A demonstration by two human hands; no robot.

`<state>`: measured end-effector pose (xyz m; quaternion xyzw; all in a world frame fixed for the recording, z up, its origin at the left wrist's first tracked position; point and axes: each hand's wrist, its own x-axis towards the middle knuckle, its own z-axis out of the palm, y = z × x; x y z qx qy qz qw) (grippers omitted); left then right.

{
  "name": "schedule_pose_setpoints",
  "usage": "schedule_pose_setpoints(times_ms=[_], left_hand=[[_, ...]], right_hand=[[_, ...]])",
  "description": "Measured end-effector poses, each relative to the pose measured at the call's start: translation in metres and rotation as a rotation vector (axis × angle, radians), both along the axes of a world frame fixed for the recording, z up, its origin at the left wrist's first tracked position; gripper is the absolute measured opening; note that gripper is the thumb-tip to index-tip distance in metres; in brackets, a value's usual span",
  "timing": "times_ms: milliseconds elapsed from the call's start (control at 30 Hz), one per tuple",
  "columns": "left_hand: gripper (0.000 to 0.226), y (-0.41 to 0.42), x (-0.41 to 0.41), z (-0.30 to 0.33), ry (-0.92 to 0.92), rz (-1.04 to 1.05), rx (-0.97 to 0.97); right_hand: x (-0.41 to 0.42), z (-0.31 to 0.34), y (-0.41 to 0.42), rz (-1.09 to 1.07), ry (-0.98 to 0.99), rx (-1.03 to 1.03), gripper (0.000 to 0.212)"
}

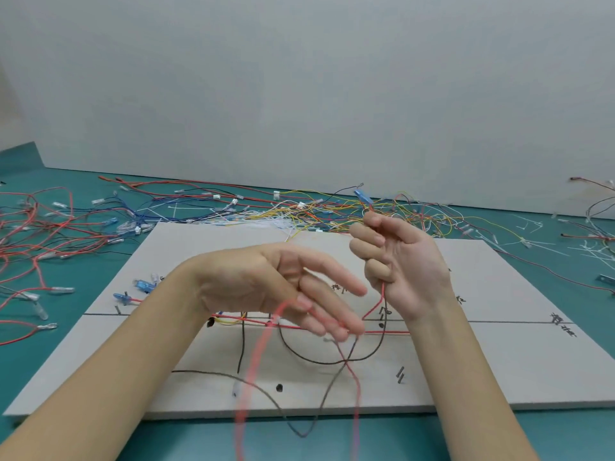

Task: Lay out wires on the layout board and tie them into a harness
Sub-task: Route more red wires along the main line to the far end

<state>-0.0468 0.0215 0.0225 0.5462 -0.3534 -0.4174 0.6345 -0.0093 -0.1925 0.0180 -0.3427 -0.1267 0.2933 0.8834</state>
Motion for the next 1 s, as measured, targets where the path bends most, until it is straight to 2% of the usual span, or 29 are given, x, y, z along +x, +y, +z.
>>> schedule_pose_setpoints(times_ms=[67,200,333,400,467,533,633,833,1000], left_hand=[[0.044,0.001,-0.002,0.002,-0.006,-0.03,0.083],[0.029,0.003,-0.003,0.007,-0.105,0.148,0.3],[0.034,0.012,0.001,0.006,-0.209,0.393,0.455],[0.041,0.016,0.003,0.005,-0.245,0.543,0.47],[0.041,0.015,0.005,0.004,-0.253,0.717,0.369],[0.037,0.01,0.008,0.005,-0.214,0.869,0.172],[0.028,0.002,0.009,0.004,-0.181,0.975,0.001],[0.012,-0.006,0.01,0.0,-0.099,1.008,-0.153],[0.011,-0.003,0.01,0.001,0.005,0.89,-0.259]], right_hand=[[-0.001,0.0,0.002,-0.021,0.002,-0.019,0.018],[-0.004,0.0,0.007,-0.034,-0.072,-0.126,0.025],[-0.006,0.001,0.007,-0.043,-0.158,-0.268,0.024],[-0.006,0.0,0.007,-0.044,-0.205,-0.322,0.023],[-0.007,-0.001,0.007,-0.037,-0.258,-0.375,0.021],[-0.008,-0.002,0.009,-0.028,-0.294,-0.408,0.019],[-0.01,-0.002,0.011,-0.013,-0.321,-0.416,0.016],[-0.013,-0.002,0.017,0.052,-0.329,-0.415,0.016],[-0.013,-0.003,0.02,0.147,-0.29,-0.363,0.031]])
